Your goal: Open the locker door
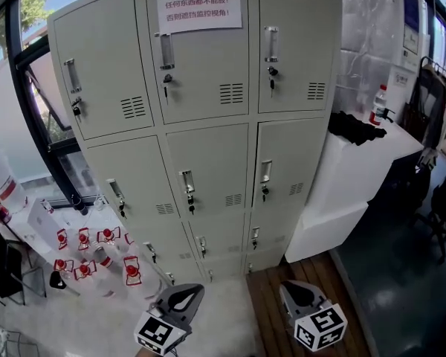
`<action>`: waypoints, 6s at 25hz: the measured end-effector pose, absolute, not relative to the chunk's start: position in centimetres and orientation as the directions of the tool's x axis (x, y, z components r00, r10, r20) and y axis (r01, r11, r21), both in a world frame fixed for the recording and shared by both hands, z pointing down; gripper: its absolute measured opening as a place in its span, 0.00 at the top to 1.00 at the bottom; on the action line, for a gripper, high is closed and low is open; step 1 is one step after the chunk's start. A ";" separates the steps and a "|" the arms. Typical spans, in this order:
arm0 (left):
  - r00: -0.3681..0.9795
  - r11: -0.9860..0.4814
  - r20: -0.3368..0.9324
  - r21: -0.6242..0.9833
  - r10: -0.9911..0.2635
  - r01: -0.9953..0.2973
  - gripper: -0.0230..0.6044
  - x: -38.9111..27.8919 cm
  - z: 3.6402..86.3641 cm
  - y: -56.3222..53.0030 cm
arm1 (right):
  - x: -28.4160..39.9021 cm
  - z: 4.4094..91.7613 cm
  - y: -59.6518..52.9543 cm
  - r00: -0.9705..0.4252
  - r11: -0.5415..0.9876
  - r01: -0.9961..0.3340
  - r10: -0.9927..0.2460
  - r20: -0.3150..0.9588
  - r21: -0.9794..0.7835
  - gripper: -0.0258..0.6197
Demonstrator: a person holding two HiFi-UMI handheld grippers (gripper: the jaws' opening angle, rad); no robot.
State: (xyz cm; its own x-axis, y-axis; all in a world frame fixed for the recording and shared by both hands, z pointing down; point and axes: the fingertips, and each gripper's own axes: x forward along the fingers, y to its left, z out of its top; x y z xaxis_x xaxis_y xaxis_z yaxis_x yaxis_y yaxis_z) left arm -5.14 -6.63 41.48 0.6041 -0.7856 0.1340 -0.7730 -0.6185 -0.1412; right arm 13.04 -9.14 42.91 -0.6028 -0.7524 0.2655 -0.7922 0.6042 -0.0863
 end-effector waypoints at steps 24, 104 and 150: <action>0.686 -0.693 0.103 -0.149 -0.721 -0.706 0.93 -5.3 41.0 -19.4 | 14.4 44.6 -15.2 -0.475 0.469 -0.878 -0.825 0.306 -0.096 0.90; 0.429 -0.441 0.192 -0.023 -0.883 -0.897 0.71 -17.4 52.8 -43.4 | 9.2 54.6 -24.0 -0.340 0.309 -0.939 -0.784 0.519 -0.149 0.90; 0.582 -0.619 0.217 -0.191 -0.784 -0.762 0.91 -5.0 51.7 -30.5 | 16.3 52.0 -17.7 -0.346 0.318 -0.937 -0.804 0.483 -0.141 0.90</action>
State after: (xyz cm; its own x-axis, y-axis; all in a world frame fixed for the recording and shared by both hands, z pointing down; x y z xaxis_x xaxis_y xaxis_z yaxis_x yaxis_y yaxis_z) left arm -5.00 -30.51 51.72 0.5819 -0.7839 0.2167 -0.7620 -0.6186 -0.1915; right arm 16.28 -17.70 52.02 -0.3459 -0.8041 0.4835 -0.9374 0.3185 -0.1410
